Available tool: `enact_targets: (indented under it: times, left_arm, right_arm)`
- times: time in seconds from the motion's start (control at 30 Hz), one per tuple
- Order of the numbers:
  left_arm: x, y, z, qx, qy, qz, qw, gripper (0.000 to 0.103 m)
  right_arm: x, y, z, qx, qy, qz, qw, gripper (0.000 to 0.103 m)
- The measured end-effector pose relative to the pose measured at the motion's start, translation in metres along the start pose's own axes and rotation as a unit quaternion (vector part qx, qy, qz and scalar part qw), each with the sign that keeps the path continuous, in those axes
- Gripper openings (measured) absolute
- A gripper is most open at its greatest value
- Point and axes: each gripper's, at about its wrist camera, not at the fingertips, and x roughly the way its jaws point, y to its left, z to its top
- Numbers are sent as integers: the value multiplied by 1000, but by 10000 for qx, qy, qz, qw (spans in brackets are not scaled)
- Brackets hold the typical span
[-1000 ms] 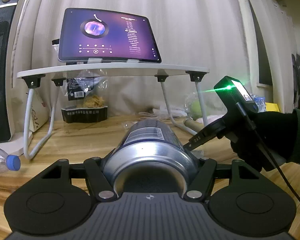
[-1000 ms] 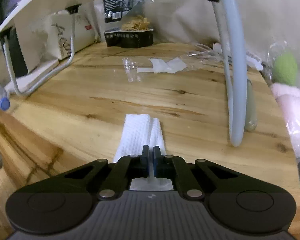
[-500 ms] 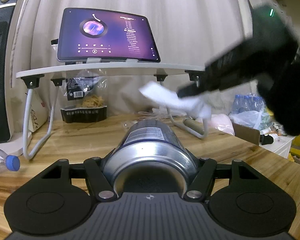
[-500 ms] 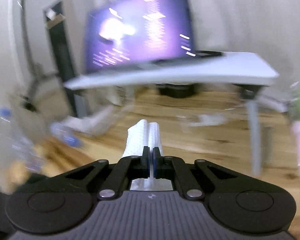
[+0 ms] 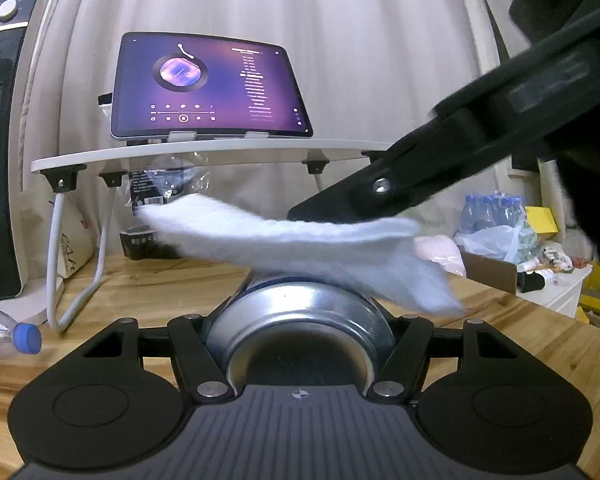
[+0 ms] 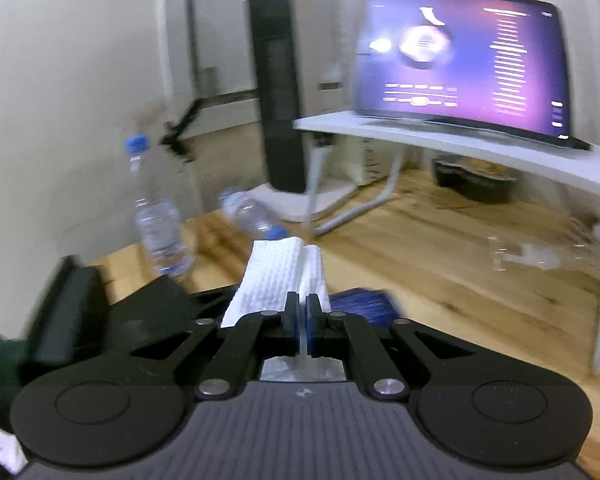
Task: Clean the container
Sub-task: 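Wipe the can's side with the towel in the right tool while the left tool holds it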
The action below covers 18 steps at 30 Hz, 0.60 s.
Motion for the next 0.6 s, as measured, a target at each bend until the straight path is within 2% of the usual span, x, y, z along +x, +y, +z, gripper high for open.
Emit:
enact_targets:
  times: [0.07,0.33,0.43,0.6]
  left_arm:
    - [0,-1,0,23,-20,1,10000,67]
    - [-7,-16,-1,449,-199,38,9988,67]
    - [-8,-19,-1,524,-231,65,9983,67]
    - [-8,-15,0,419,-223,124,9988,67]
  right_arm:
    - [-1,6,1,-86,9,3,10000,6]
    - [12,-15,13,-356,-49,-768,9964,6]
    - [21,-16,19,-551,-8,-911,9943,6]
    - [18,3,10,-658,35,-490,9966,7]
